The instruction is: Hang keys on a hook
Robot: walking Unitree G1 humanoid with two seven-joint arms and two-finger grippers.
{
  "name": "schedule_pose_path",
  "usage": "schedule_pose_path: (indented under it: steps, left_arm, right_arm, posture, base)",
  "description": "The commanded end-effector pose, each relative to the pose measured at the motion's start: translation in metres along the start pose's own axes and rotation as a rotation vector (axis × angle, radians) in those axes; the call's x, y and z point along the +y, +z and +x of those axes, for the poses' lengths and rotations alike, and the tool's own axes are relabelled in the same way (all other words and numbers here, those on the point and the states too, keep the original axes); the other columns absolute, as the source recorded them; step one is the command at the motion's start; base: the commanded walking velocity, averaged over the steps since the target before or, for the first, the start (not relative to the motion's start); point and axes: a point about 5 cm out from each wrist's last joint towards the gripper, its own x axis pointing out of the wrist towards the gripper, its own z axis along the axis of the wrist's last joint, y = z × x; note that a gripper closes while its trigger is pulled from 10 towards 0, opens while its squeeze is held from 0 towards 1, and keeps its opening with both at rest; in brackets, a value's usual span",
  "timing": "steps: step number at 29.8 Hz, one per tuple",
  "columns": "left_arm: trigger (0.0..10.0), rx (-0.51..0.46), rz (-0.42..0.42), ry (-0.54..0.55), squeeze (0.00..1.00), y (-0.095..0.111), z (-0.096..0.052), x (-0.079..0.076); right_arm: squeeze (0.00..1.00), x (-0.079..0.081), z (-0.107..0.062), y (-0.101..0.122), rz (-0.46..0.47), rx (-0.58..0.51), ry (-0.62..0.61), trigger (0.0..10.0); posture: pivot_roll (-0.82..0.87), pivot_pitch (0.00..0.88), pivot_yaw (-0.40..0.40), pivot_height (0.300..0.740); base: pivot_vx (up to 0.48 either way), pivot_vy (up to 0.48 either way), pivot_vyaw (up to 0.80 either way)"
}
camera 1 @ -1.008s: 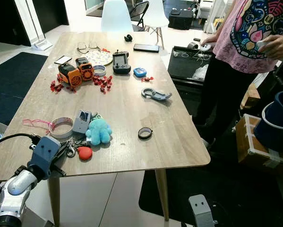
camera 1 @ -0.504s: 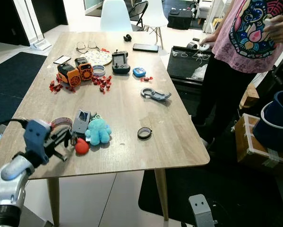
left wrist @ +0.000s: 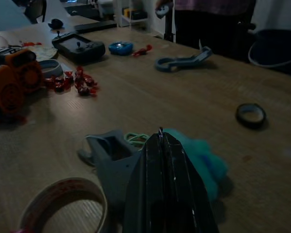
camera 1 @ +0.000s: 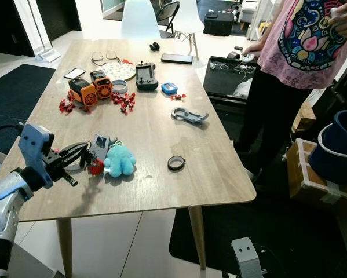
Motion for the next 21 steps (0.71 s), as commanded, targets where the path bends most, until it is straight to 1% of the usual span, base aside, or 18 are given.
schedule_pose_path:
  steps: [1,4,5,7,8,9,10,11,12,13,14,15,16,17,21]
  left_arm:
    - [0.0,-0.007,0.017,-0.003,0.0,0.01,-0.005,0.005]
    - [0.0,-0.003,0.002,-0.002,0.0,0.012,-0.006,0.006]
    - [0.0,0.018,-0.019,-0.005,0.0,0.011,-0.007,0.007]
    - [0.0,0.018,-0.019,-0.005,0.0,0.011,-0.007,0.007]
    - [0.0,0.153,-0.035,0.046,0.0,0.006,-0.01,0.013]
    - [0.0,0.207,-0.029,0.079,0.0,0.003,-0.012,0.016]
    - [0.0,0.191,-0.076,0.132,0.0,0.007,-0.012,0.022]
    - [0.0,0.191,-0.076,0.132,0.0,0.007,-0.012,0.022]
    - [0.0,0.168,-0.116,0.162,0.0,0.01,-0.011,0.026]
    - [0.0,0.122,-0.189,0.189,0.0,0.017,-0.012,0.03]
    - [0.0,0.122,-0.189,0.189,0.0,0.017,-0.012,0.03]
    - [0.0,0.091,-0.234,0.213,0.0,0.022,-0.012,0.033]
    - [0.0,0.091,-0.234,0.213,0.0,0.022,-0.012,0.033]
    - [0.0,0.069,-0.266,0.238,0.0,0.025,-0.013,0.036]
    - [0.0,0.047,-0.305,0.25,0.0,0.028,-0.013,0.038]
  right_arm:
    - [0.0,0.0,-0.002,-0.007,0.012,0.026,-0.003,10.0]
    - [0.0,0.0,-0.002,-0.007,0.012,0.026,-0.003,10.0]
    - [0.0,0.0,-0.002,-0.007,0.013,0.027,-0.003,10.0]
    - [0.0,0.0,-0.002,-0.007,0.013,0.027,-0.003,10.0]
    - [0.0,0.001,-0.002,-0.007,0.013,0.029,-0.003,10.0]
    - [0.0,0.001,-0.002,-0.007,0.013,0.03,-0.003,10.0]
    - [0.0,0.001,-0.002,-0.007,0.013,0.031,-0.003,10.0]
    - [0.0,0.001,-0.002,-0.007,0.013,0.031,-0.003,10.0]
    - [0.0,0.001,-0.002,-0.007,0.013,0.031,-0.003,10.0]
    - [0.0,0.001,-0.002,-0.007,0.014,0.032,-0.003,10.0]
    - [0.0,0.001,-0.002,-0.007,0.014,0.032,-0.003,10.0]
    - [0.0,0.001,-0.002,-0.008,0.015,0.033,-0.003,10.0]
    - [0.0,0.001,-0.002,-0.008,0.015,0.033,-0.003,10.0]
    - [0.0,0.001,-0.002,-0.008,0.015,0.033,-0.003,10.0]
    - [0.0,0.001,-0.002,-0.008,0.016,0.033,-0.003,10.0]
  posture:
    - [0.04,0.069,-0.03,0.74]
    - [0.03,0.069,-0.03,0.74]
    - [0.04,0.069,-0.029,0.74]
    - [0.04,0.069,-0.029,0.74]
    - [0.04,0.069,-0.03,0.74]
    - [0.04,0.069,-0.03,0.74]
    - [0.03,0.071,-0.029,0.74]
    - [0.03,0.071,-0.029,0.74]
    - [0.03,0.071,-0.029,0.74]
    - [0.04,0.072,-0.028,0.74]
    - [0.04,0.072,-0.028,0.74]
    - [0.04,0.072,-0.028,0.74]
    - [0.04,0.072,-0.028,0.74]
    - [0.04,0.072,-0.028,0.74]
    - [0.04,0.072,-0.027,0.74]
  base:
    - [0.0,0.0,0.0]
    - [0.0,0.0,0.0]
    - [0.0,0.0,0.0]
    - [0.0,0.0,0.0]
    - [0.0,0.0,0.0]
    - [0.0,0.0,0.0]
    - [0.0,0.0,0.0]
    - [0.0,0.0,0.0]
    - [0.0,0.0,0.0]
    - [0.0,0.0,0.0]
    - [0.0,0.0,0.0]
    - [0.0,0.0,0.0]
    - [0.0,0.0,0.0]
    - [0.0,0.0,0.0]
    - [0.0,0.0,0.0]
